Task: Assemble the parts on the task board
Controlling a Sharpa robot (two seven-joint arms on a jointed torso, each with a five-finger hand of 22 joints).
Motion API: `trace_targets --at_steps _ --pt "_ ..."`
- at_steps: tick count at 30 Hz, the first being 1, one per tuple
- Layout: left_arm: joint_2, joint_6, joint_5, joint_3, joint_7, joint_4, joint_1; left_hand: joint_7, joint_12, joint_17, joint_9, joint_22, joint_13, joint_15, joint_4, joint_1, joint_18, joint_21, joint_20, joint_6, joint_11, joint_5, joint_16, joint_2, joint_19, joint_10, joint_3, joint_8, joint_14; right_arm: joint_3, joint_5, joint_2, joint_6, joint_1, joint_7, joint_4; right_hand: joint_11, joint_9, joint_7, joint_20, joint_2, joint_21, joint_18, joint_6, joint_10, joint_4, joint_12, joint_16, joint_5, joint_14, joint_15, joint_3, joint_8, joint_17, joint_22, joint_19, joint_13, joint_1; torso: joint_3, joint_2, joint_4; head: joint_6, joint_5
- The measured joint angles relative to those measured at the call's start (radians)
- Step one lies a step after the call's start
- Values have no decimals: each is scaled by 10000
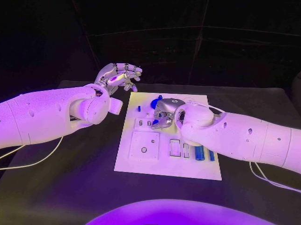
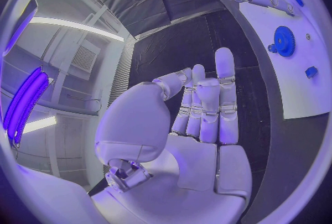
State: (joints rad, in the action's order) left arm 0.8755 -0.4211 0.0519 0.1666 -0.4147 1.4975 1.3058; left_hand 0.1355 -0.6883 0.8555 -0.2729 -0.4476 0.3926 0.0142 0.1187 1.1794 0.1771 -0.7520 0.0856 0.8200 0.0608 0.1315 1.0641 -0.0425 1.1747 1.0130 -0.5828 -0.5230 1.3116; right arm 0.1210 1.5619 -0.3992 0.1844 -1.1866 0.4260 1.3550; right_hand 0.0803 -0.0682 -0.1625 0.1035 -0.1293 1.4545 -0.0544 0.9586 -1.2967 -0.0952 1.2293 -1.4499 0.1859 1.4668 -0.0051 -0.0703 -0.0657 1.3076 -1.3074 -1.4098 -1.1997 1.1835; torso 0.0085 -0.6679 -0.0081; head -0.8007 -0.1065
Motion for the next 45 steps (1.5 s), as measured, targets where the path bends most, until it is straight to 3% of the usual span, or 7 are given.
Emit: trace_targets --at_steps 6,13,17,20,24,28,45 --pt "2 1 0 0 9 -10 -1 0 0 0 0 -1 1 0 0 0 -1 0 0 0 0 0 0 0 0 0 0 0 0 0 195 -349 374 9 -331 290 0 -19 0 39 224 0 1 0 0 -242 0 0 38 0 0 544 0 0 0 -39 1 469 3 0 -1 -13 -25" --pt "14 3 0 0 17 -21 -3 0 0 1 -1 -1 2 0 0 0 0 0 0 0 0 0 0 0 0 0 0 0 0 -6 406 -1054 432 -50 -1571 687 -77 -48 112 38 791 1 2 112 -5 602 52 -42 264 0 -1 -8 -67 -1 0 -39 -71 2308 -4 2 -12 -6 -11" --pt "17 3 -1 1 18 -38 -4 0 0 1 -1 -2 2 0 0 0 0 0 0 0 0 0 0 0 0 0 0 0 0 -12 626 -1236 205 -232 -2305 739 -128 -41 126 38 770 1 2 126 16 892 52 -42 351 0 -1 -247 -67 -1 1 -39 -41 2642 -12 6 -13 -15 -33" --pt "16 4 -1 1 18 -67 -6 36 0 1 14 9 -18 0 29 0 0 0 0 -36 0 0 0 0 0 0 29 0 0 -19 904 -1245 -105 -370 -2802 718 -222 18 229 -26 676 -64 1 -157 110 1073 -60 -72 351 -7 -15 -343 29 -1 1 24 61 2736 -13 5 -12 -16 -33" --pt "3 4 -1 1 15 -91 -8 36 0 1 14 8 -19 0 29 0 -1 0 0 -36 0 0 0 0 0 0 29 0 0 -19 1382 -1121 -540 -470 -3257 565 -570 27 479 -211 677 -142 2 -550 163 1258 -118 -108 258 -4 -368 -529 29 -2 1 193 145 2735 -10 1 1 -24 -29" --pt "0 4 -1 1 12 -106 -10 36 0 -6 14 8 -18 0 29 0 0 0 0 -36 0 0 0 0 0 0 29 0 0 -19 1891 -912 -815 -517 -3543 360 -736 14 640 -378 677 -143 2 -636 156 1484 -155 -108 175 -16 -489 -756 29 -2 1 191 156 2735 -7 -7 13 -27 -27" --pt "-81 6 -2 3 4 -141 -13 36 0 -7 27 17 -39 0 56 0 -1 0 0 -36 0 0 0 0 0 0 2 0 0 -14 3110 -18 -1661 -555 -4148 -628 -985 -28 1018 -576 677 -143 2 -371 124 1849 -153 -108 121 -17 -703 -1517 29 -3 1 214 165 2733 -15 -13 17 -54 -82"
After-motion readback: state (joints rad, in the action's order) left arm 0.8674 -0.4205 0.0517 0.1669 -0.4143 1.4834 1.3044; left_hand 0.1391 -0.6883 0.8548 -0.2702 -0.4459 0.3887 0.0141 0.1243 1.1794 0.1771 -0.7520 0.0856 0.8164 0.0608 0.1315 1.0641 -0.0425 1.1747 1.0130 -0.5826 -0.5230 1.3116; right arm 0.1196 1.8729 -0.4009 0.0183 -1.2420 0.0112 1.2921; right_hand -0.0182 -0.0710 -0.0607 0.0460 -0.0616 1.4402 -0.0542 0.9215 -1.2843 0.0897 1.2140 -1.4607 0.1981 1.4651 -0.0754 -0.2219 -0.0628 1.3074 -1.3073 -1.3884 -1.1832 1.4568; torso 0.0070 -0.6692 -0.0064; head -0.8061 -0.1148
